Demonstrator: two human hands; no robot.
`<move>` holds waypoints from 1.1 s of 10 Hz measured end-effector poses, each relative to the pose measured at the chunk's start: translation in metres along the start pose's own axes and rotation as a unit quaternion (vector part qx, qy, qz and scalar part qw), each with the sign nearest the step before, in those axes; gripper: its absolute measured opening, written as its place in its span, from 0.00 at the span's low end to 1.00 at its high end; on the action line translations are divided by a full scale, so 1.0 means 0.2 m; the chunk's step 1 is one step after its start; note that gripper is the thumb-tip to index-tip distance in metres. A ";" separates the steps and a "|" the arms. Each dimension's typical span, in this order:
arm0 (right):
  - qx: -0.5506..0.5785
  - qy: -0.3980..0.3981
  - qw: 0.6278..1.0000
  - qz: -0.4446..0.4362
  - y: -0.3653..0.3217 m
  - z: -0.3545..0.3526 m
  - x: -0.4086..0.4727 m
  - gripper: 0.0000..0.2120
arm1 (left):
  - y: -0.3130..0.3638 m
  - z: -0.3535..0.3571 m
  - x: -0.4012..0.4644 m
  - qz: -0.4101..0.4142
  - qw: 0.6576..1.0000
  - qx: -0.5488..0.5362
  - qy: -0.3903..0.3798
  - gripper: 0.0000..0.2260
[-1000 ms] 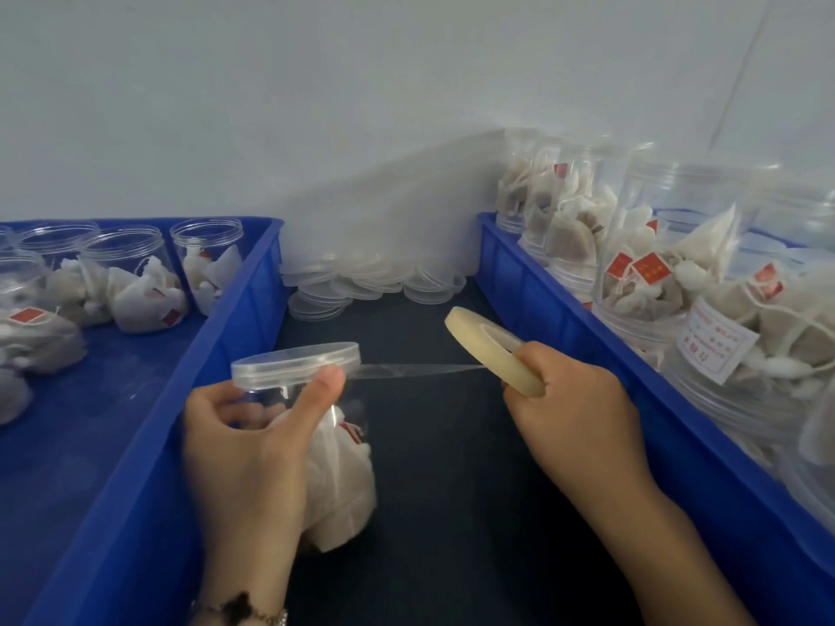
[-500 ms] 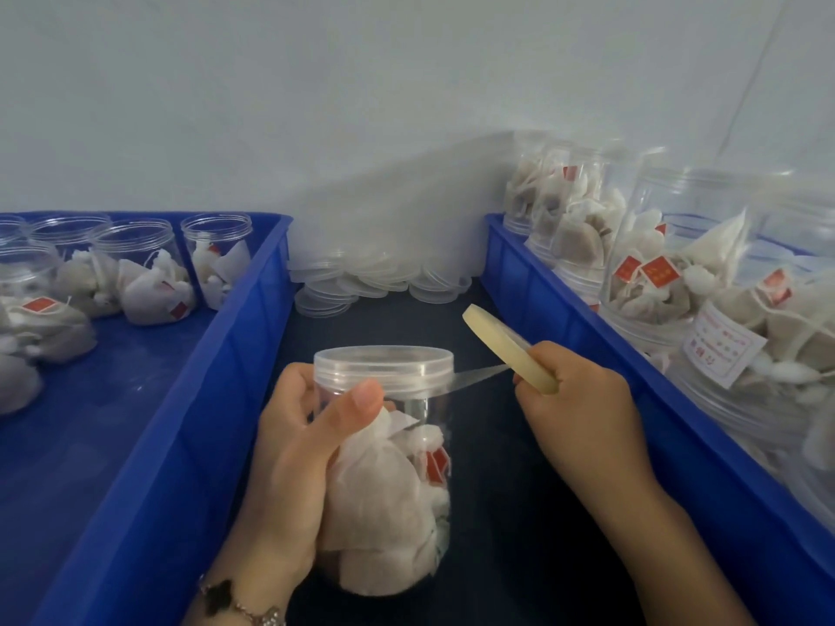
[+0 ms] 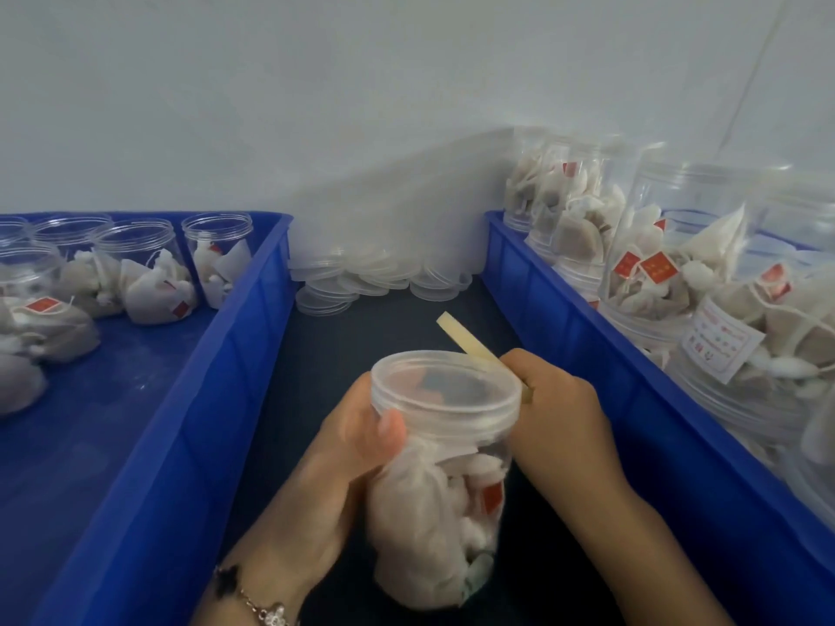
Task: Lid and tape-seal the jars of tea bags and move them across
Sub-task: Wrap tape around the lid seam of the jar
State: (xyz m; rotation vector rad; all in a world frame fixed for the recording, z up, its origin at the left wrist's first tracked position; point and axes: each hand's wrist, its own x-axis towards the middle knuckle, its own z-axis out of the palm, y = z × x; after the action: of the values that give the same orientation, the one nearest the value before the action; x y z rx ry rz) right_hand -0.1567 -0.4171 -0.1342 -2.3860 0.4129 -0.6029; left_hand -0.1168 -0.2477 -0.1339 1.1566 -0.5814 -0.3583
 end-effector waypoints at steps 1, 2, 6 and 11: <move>-0.012 -0.005 1.000 0.011 0.01 0.00 0.00 0.06 | -0.05 0.01 0.02 -0.003 0.998 0.041 -0.051 0.49; -0.007 0.019 1.000 0.008 0.01 0.00 0.00 0.05 | -0.08 -0.03 -0.03 -0.038 0.997 0.029 -0.057 0.39; 0.021 0.027 0.999 0.001 -0.01 0.01 -0.02 0.05 | -0.07 -0.03 -0.02 -0.065 0.992 -0.107 0.024 0.16; -0.052 0.005 0.998 0.021 -0.06 0.03 -0.05 0.09 | -0.09 0.03 -0.01 0.143 0.866 0.231 0.419 0.07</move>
State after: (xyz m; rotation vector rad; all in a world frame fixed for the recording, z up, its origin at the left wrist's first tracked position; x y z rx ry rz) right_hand -0.1611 -0.4003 -0.1332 -2.4676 0.5098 -0.5861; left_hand -0.1205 -0.2575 -0.1497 1.5109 -0.0445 0.5697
